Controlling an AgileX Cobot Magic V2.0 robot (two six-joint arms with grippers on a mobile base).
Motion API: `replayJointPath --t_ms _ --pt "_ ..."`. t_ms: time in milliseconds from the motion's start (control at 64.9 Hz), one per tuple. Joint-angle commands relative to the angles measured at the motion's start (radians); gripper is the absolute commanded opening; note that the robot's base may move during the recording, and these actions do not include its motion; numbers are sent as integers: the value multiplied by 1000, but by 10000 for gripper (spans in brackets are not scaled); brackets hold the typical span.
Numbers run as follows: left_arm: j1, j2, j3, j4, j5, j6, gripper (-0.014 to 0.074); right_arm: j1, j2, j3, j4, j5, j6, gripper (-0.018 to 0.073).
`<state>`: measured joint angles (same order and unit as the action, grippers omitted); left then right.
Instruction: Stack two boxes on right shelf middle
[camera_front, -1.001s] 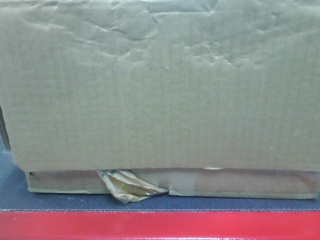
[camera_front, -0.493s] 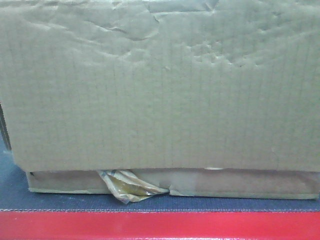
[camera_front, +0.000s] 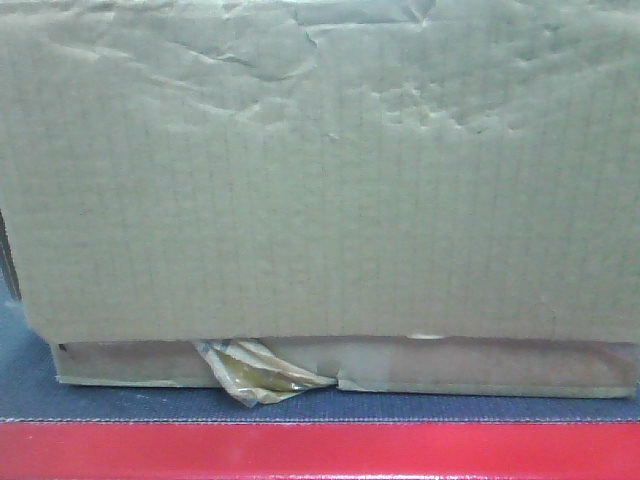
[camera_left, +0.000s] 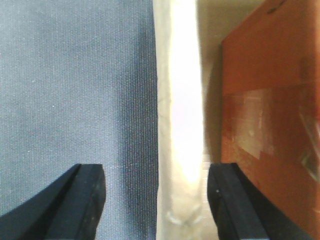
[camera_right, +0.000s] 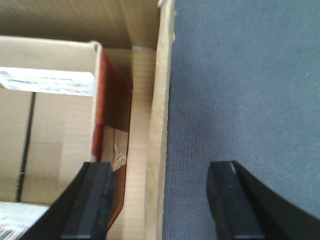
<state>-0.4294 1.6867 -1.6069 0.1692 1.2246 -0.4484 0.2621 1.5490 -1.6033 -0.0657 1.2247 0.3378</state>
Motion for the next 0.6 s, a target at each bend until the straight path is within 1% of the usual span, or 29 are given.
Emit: replayJointPath --t_ms 0,262,585 --pt "4 -14 -2 -5 -3 0 350 1 27 -8 -17 -4 2 307" --pt "4 -14 -2 -5 -3 0 350 1 52 59 -12 -4 2 307" --pt "4 -12 -2 -5 -3 0 350 1 55 73 -6 -4 4 307"
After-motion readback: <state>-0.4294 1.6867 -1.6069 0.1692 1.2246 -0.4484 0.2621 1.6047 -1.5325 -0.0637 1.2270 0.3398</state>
